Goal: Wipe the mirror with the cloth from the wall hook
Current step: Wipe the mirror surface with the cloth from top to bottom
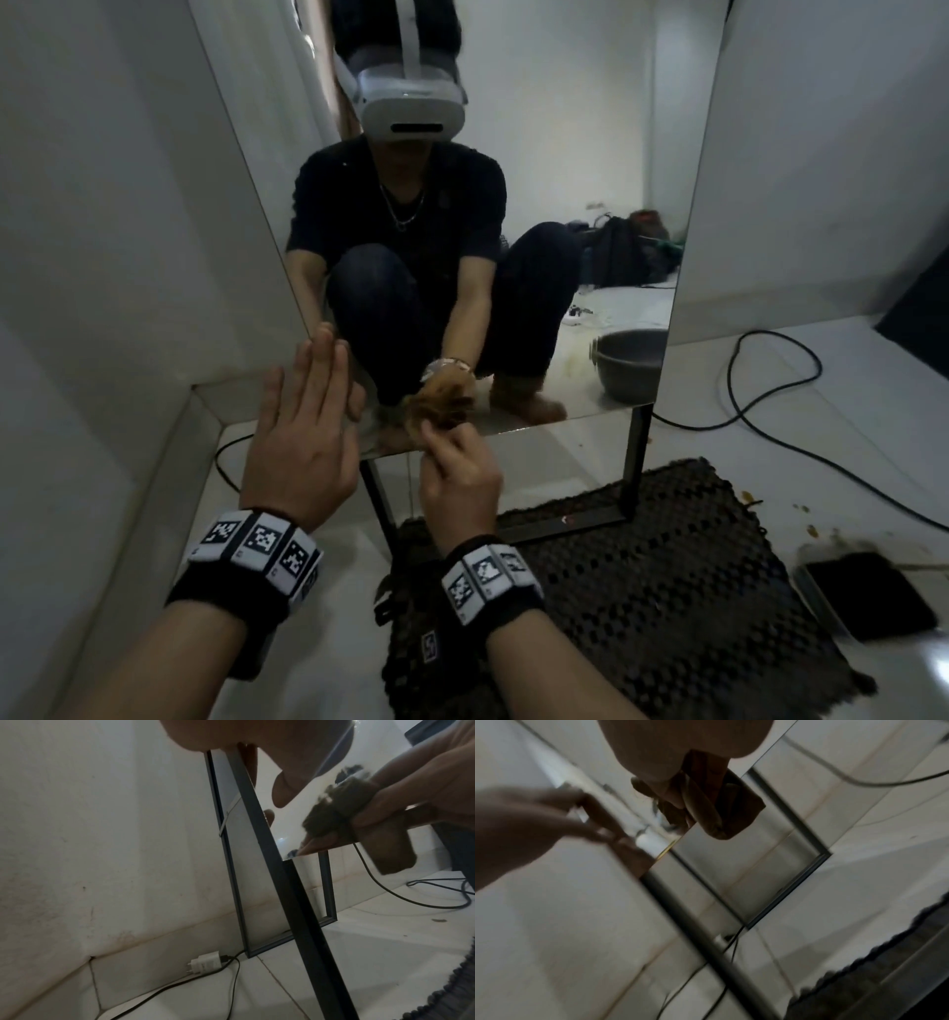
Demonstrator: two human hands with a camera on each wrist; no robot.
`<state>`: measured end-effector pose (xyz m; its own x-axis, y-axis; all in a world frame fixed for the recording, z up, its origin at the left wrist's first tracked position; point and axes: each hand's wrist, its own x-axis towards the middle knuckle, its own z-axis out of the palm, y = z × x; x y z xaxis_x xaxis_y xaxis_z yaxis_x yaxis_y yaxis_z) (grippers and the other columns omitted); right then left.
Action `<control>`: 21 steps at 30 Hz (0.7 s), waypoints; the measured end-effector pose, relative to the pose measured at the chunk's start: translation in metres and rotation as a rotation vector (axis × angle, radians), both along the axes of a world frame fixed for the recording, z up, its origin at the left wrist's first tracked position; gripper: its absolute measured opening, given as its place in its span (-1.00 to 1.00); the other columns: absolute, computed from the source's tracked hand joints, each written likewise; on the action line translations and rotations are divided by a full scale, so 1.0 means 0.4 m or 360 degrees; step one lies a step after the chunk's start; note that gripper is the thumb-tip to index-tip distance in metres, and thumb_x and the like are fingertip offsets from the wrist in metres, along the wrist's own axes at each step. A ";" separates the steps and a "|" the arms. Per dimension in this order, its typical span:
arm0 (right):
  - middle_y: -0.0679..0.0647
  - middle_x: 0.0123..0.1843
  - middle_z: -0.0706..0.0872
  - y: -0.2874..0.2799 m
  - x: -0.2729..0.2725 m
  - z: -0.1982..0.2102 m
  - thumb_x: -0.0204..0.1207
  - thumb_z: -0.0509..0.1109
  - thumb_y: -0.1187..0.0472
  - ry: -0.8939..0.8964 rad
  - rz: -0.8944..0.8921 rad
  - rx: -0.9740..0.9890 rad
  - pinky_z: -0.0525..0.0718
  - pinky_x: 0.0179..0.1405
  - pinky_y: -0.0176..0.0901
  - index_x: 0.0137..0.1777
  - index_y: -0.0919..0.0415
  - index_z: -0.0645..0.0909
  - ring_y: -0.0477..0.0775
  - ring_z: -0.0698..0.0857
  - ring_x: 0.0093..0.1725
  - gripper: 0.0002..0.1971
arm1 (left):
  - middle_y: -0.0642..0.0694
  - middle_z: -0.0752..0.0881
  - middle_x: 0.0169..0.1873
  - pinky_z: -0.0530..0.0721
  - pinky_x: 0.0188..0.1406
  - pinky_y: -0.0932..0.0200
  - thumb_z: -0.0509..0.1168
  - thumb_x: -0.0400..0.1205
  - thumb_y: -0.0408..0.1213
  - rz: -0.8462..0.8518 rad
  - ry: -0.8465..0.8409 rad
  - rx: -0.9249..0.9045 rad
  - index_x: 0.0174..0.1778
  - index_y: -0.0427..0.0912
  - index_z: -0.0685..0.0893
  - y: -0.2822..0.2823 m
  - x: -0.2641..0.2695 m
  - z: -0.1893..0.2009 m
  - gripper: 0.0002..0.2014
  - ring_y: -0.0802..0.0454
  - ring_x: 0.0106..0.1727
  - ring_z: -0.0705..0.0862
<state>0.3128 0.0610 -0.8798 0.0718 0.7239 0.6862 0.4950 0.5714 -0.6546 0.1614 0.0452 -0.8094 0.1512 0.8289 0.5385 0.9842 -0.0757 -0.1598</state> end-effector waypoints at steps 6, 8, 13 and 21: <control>0.14 -0.16 0.61 -0.033 -0.066 0.029 0.46 0.34 0.38 -0.0079 0.0362 -0.0132 0.66 -0.30 0.02 0.07 0.22 0.79 0.15 0.62 -0.22 -0.73 | -0.26 -0.01 0.73 0.12 0.67 -0.28 0.11 0.51 -0.32 -0.0032 0.0067 0.0005 0.71 -0.31 -0.03 0.000 -0.022 0.000 -0.19 -0.20 0.73 0.08; 0.15 -0.11 0.60 -0.033 -0.029 0.076 0.48 0.33 0.39 -0.0112 0.0445 -0.0060 0.66 -0.23 0.05 0.07 0.24 0.78 0.15 0.62 -0.15 -0.74 | -0.25 0.01 0.73 0.12 0.67 -0.26 0.11 0.53 -0.31 -0.0047 0.0047 0.0023 0.71 -0.31 0.01 0.001 -0.021 0.001 -0.21 -0.19 0.73 0.09; 0.13 0.11 0.54 0.051 0.136 0.276 0.58 0.23 0.35 0.0538 -0.0045 0.0009 0.60 0.17 -0.31 0.41 0.29 0.56 -0.12 0.56 0.08 -0.60 | -0.24 -0.02 0.73 0.18 0.64 -0.33 0.13 0.53 -0.29 -0.0040 -0.0015 0.0025 0.71 -0.32 0.02 0.006 -0.012 -0.006 -0.21 -0.19 0.73 0.08; 0.36 0.42 0.56 0.258 0.354 0.456 0.49 0.23 0.54 0.0202 -0.0210 0.0640 0.45 0.47 0.33 0.16 0.26 0.76 0.32 0.50 0.46 -0.62 | -0.24 -0.03 0.73 0.16 0.65 -0.31 0.18 0.52 -0.33 -0.0089 -0.0065 0.0105 0.70 -0.35 0.06 0.011 -0.011 -0.018 -0.21 -0.21 0.73 0.08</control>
